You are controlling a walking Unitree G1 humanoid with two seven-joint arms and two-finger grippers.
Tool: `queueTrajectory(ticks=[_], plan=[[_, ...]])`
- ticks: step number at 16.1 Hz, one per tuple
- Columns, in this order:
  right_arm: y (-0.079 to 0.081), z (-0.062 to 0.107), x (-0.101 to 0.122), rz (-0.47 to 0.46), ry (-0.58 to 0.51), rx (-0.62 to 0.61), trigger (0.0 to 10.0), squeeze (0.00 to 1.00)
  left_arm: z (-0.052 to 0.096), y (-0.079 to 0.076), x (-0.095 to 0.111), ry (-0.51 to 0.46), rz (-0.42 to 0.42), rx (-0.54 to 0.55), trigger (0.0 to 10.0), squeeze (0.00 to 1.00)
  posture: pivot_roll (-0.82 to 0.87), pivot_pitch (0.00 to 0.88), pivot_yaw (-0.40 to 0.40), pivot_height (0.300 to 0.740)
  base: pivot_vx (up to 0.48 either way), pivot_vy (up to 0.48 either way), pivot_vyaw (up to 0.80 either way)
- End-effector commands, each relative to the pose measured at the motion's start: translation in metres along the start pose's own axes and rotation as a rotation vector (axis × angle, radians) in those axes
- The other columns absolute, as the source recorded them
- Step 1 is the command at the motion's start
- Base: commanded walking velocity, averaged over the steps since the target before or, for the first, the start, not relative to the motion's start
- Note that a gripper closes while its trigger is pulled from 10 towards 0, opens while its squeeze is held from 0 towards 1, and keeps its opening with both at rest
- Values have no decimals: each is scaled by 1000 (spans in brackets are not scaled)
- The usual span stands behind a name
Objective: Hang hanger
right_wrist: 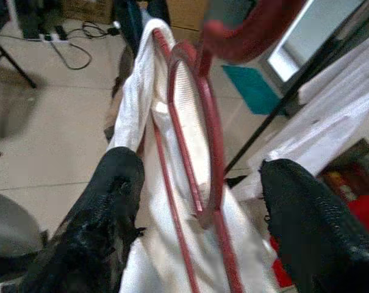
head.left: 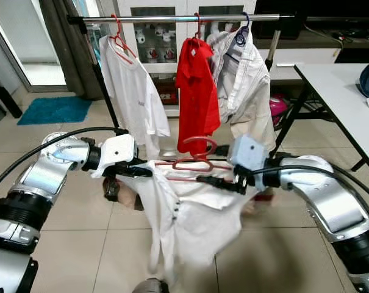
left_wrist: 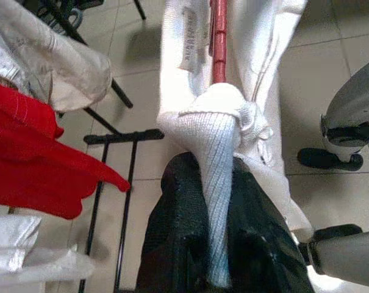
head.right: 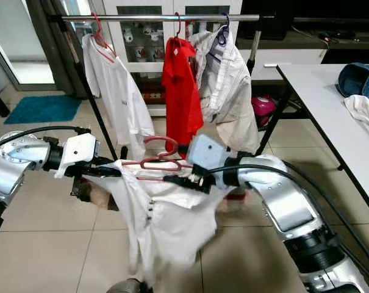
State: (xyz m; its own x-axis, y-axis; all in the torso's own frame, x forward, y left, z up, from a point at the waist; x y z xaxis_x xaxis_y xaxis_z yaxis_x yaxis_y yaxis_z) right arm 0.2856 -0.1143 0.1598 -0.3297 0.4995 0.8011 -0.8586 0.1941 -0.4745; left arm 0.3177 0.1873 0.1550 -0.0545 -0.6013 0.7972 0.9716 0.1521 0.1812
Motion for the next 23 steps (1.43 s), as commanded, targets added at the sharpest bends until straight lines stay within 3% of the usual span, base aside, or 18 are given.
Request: queueTrajectory(ticks=[1,2,3,11,23], plan=[[-2,-1,4,10,-15,13,4784,0,3,1,5,-11,-28,1,0,0,-55,0,50,740,0,0,0],[-1,-1,4,-3,-22,33,1294,0,4,0,7,-18,-33,-11,0,0,-55,0,50,740,0,0,0],[1,-1,5,-20,-35,68,0,0,4,0,8,-19,-35,-11,0,0,-55,0,48,740,0,0,0],[9,0,11,-65,-89,163,0,0,8,5,3,5,-36,45,0,0,-54,0,43,740,0,0,0],[11,-3,10,-98,-88,163,0,0,11,12,6,-13,-54,91,0,0,-49,0,39,740,0,0,0]])
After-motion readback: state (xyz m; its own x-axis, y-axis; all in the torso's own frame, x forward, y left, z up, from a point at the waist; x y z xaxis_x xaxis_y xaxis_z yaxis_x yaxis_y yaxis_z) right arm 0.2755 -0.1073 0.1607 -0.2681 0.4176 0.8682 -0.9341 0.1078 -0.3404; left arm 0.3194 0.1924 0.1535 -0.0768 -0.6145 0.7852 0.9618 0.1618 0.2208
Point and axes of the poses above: a point about 5 cm out from each wrist's last joint towards the gripper, its own z axis pointing back from the gripper into the wrist, its own x axis along the axis of the wrist's last joint, y = z × x, the point moved 1 cm from there along -z, pointing out of the wrist towards the gripper, and after that the axes turned 10 degrees about z, right-handed, at the moved point
